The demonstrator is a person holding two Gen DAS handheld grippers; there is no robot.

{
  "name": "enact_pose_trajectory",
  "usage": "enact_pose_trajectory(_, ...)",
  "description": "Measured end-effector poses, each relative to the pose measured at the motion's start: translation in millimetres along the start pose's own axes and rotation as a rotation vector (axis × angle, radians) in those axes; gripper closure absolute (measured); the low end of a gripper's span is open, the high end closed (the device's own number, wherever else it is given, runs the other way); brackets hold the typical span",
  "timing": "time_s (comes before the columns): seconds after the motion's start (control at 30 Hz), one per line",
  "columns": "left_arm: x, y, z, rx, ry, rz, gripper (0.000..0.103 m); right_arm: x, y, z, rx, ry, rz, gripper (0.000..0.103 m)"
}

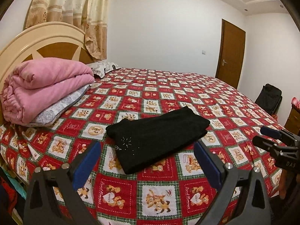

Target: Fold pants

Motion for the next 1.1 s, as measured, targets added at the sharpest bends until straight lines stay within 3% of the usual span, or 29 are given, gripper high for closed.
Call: enact_pose_trajectory(1.1,2.1,2.7,-0.5,0.014,0.0,-0.013,0.0,-5.3,0.1,-3.3,-0.005,0.01,0.018,0.031)
Point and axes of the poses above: each gripper's, at about its wrist camera, not at the fingertips, and z roughly against the way its jaws point, y to its left, x to its top, the point moved 7 cm from there along -z, roughly the way its jaws point, and after that the axes turned 9 degrees about y, right-handed, at the moved point
